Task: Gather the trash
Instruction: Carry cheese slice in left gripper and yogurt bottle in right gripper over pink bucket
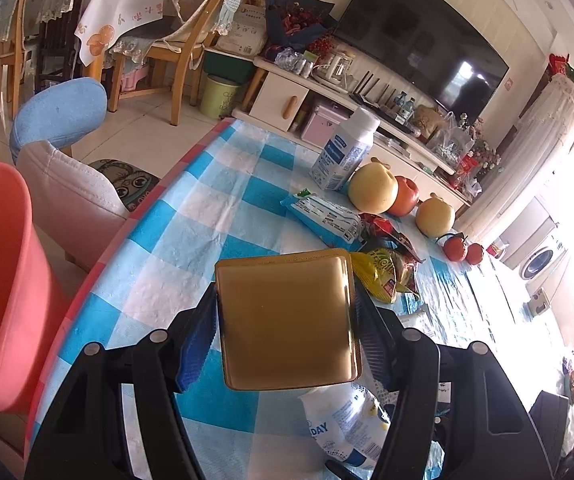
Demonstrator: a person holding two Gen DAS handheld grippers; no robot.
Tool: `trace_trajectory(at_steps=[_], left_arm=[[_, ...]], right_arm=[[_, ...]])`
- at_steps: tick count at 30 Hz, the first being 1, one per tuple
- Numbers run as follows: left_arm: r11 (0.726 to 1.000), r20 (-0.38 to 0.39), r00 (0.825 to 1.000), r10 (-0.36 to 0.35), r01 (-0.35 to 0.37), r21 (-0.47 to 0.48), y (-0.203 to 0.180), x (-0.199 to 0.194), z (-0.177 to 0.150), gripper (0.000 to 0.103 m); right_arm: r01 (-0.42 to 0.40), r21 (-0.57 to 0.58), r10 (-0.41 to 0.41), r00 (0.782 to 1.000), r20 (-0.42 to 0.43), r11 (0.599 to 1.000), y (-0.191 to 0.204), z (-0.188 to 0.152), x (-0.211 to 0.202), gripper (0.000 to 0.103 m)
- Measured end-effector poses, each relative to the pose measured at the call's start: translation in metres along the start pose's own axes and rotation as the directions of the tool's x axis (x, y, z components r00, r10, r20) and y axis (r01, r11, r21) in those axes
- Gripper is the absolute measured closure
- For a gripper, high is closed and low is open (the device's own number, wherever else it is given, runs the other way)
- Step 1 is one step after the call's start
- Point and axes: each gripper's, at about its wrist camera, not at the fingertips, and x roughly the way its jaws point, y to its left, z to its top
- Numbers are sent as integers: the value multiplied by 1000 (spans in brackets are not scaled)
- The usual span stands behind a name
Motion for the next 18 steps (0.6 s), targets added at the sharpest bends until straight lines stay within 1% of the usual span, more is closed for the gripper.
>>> trace_trajectory(at_steps=[2,3,11,18], left_arm=[[1000,1,1000,-1,1,-9,3,-1,2,38],[1000,2,1000,-2,2,-14,4,-1,3,38],[999,20,1000,10,-9,-43,15,-9,7,38],[997,60,998,19,-14,-73,29,-24,15,38]], right_arm=[[4,8,-4,1000,-6,1000,0,2,2,38],[5,10,-5,1000,-7,1000,0,3,3,42],[46,10,-46,999,1,999,5,7,3,43],[26,61,-28,999,37,998,6,27,-3,43]])
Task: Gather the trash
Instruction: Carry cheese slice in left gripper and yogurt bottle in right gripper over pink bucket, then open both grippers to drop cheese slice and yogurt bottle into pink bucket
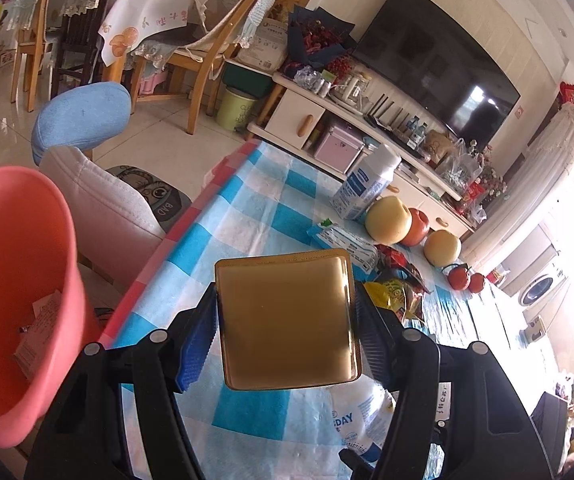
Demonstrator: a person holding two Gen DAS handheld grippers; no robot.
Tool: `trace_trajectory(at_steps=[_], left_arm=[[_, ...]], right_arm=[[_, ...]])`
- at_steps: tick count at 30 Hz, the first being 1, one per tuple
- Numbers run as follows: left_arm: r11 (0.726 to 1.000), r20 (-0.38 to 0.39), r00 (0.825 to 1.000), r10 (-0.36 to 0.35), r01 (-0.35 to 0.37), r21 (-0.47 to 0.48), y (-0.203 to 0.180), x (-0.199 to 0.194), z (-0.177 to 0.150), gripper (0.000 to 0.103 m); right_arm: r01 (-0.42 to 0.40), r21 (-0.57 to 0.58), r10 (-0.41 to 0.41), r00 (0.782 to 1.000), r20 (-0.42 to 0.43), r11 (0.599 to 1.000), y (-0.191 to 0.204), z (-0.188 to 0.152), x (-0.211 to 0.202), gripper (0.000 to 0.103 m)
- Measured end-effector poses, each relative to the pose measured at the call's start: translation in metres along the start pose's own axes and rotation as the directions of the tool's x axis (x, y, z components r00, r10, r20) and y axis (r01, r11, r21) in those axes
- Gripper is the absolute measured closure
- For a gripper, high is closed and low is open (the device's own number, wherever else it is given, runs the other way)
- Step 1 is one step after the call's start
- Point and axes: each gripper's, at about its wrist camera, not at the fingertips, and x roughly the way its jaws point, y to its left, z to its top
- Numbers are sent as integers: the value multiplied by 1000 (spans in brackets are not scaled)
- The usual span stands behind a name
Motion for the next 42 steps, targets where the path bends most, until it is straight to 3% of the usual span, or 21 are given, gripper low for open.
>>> trace_trajectory(at_steps=[7,11,18,26,28,30,32,35,38,42], left_arm=[[998,62,997,52,-49,-50,27,-23,16,38],[986,111,983,145,-134,-97,59,-42,31,38],[922,124,940,319,-277,-272,141,-76,50,38],[862,85,915,395,-337,-377,203,-92,56,38],[847,68,907,417,-360,-391,210,-92,57,31],[835,63,898,435,-376,-401,215,-93,57,20],[826,57,888,457,-399,-398,218,-94,57,13],[816,53,880,472,-413,-404,221,-93,58,13],[821,82,883,462,-391,-416,219,-93,55,13],[833,145,867,477,-393,-390,205,-96,53,13]], right_arm=[[-63,-57,65,997,34,996,35,38,-2,43],[-106,-134,113,992,49,985,68,61,2,42],[-175,-278,196,980,47,944,130,101,18,42],[-208,-412,236,972,18,887,195,126,52,42],[-217,-427,240,971,0,878,205,126,62,40],[-202,-426,218,976,-10,882,213,123,68,29],[-196,-389,213,977,-1,900,211,120,71,26],[-212,-310,225,974,5,927,200,113,67,17],[-218,-240,231,973,26,946,184,106,56,17],[-206,-178,218,975,53,962,162,94,40,17]])
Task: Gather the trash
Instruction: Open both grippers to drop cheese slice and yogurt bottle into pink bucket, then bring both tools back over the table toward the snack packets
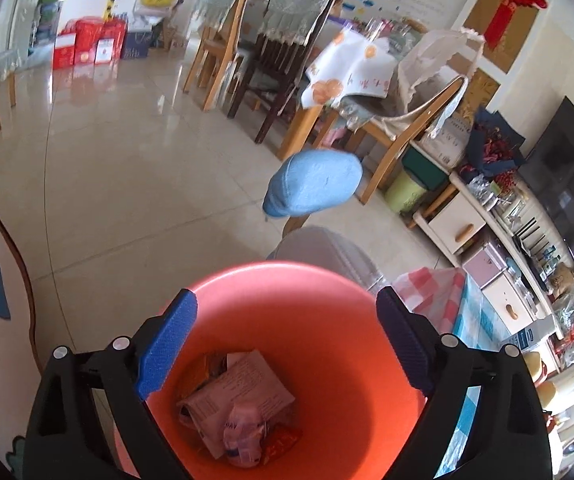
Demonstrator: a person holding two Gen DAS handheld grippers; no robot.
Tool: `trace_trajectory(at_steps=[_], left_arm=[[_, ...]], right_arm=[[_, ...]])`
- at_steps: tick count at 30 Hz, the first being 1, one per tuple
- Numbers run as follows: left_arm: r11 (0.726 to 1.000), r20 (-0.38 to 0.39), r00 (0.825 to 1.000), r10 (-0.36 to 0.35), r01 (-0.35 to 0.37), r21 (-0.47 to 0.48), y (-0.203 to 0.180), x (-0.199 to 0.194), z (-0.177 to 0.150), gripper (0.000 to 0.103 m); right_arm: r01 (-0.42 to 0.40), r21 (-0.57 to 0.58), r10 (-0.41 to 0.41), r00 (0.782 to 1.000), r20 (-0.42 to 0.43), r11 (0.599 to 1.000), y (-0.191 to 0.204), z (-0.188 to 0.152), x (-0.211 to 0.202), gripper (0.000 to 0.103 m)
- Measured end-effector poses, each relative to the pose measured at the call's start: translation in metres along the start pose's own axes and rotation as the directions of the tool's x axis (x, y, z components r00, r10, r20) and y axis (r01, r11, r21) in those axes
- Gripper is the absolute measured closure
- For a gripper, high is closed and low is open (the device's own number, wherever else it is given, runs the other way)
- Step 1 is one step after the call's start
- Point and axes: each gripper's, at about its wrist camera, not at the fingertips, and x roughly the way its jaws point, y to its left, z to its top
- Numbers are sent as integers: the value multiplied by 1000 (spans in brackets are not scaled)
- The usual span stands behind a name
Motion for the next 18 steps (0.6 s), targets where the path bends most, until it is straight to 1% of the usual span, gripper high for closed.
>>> trace_trajectory(at_steps=[2,4,5,7,10,11,12,15,18], left_arm=[[1000,51,999,-12,12,14,-7,-7,-1,13],[999,114,993,-37,33,31,-15,-15,-2,13],[998,160,985,-61,55,42,-19,-21,-3,13],[993,246,963,-108,91,76,-28,-32,-6,13],[986,303,941,-148,116,121,-42,-39,-11,10],[982,317,934,-167,129,136,-47,-42,-14,9],[979,318,930,-184,144,146,-51,-43,-16,9],[966,289,929,-230,183,181,-66,-43,-21,9],[954,271,931,-245,182,236,-84,-46,-29,9]], right_arm=[[4,34,-4,1000,0,999,-8,-7,-7,17],[11,72,-11,1000,0,997,-17,-14,-14,17],[11,91,-11,1000,-2,996,-21,-18,-17,17],[23,128,-24,1000,2,991,-29,-26,-26,17],[43,161,-45,999,6,986,-41,-36,-37,17],[51,169,-53,999,9,984,-44,-40,-43,16],[61,175,-64,998,13,983,-47,-43,-48,15],[87,180,-91,996,13,980,-56,-53,-61,8],[125,188,-129,992,10,974,-65,-63,-75,4]])
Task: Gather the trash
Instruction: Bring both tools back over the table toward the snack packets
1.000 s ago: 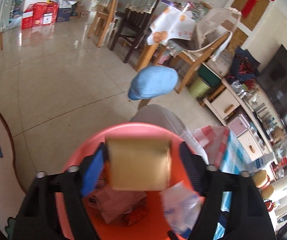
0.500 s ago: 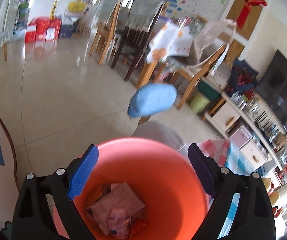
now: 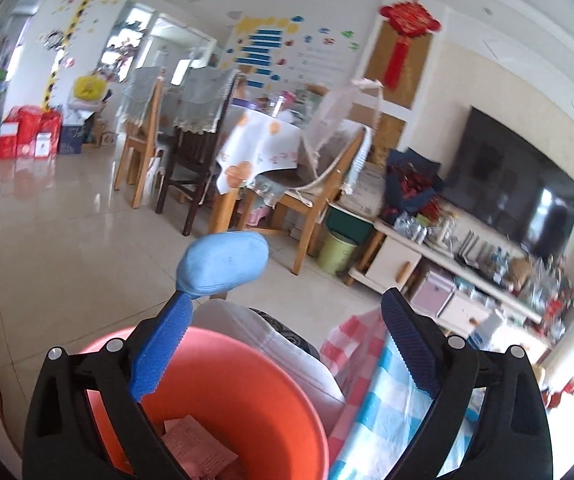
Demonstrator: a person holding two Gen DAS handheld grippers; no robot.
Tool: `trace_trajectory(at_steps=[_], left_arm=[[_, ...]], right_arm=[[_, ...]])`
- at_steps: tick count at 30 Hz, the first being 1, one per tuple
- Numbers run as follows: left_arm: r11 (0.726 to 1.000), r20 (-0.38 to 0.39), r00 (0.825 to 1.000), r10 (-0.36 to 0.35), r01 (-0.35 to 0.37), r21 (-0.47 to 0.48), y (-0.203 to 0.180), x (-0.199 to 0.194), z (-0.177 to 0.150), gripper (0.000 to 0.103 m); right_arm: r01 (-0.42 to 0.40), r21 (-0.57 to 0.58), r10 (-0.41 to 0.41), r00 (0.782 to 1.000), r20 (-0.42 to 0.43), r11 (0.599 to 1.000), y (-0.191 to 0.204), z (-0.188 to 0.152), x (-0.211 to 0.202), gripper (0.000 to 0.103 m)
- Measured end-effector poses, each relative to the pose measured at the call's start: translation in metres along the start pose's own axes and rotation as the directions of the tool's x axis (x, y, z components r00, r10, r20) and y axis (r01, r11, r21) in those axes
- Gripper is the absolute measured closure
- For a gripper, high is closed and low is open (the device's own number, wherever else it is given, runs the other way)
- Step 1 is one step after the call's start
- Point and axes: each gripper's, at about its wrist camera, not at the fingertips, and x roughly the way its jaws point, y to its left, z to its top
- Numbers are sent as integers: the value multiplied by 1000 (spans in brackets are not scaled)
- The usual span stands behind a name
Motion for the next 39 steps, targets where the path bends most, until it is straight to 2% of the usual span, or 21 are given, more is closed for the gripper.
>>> trace_trajectory(at_steps=[3,6,8,10,13,17,23,25,28,30,33,39], left_arm=[[998,-22,999,-42,43,53,-21,-2,-6,9],[986,-50,997,-61,69,155,-44,-5,-10,9],[975,-25,997,-68,72,209,-59,-14,-17,8],[970,-28,995,-101,104,221,-68,-17,-21,7],[955,-97,982,-164,183,234,-86,-16,-32,7],[935,-142,973,-184,218,281,-106,-16,-48,7],[913,-222,950,-221,281,295,-133,-16,-72,7],[900,-243,946,-214,288,329,-144,-16,-80,7],[857,-298,931,-210,321,402,-166,-19,-100,7],[831,-320,924,-207,339,440,-177,-22,-111,7],[800,-351,912,-211,368,474,-191,-27,-125,7],[753,-405,885,-231,426,501,-208,-31,-143,7]], right_arm=[[24,42,-24,1000,-13,999,-15,-12,-13,4],[41,59,-39,999,-36,997,-26,-23,-23,4],[64,68,-59,996,-71,996,-34,-32,-30,4],[74,103,-67,996,-66,992,-43,-39,-41,4],[79,145,-72,996,-55,986,-56,-49,-55,4],[85,159,-78,996,-53,984,-71,-56,-67,4],[103,225,-97,994,-41,969,-101,-61,-83,4],[124,248,-119,992,-33,961,-112,-61,-90,4],[180,284,-172,984,-55,942,-130,-60,-96,4],[205,324,-209,978,-23,924,-143,-63,-103,4],[208,376,-223,975,-5,903,-164,-66,-112,4],[234,454,-280,959,36,860,-208,-66,-128,4]])
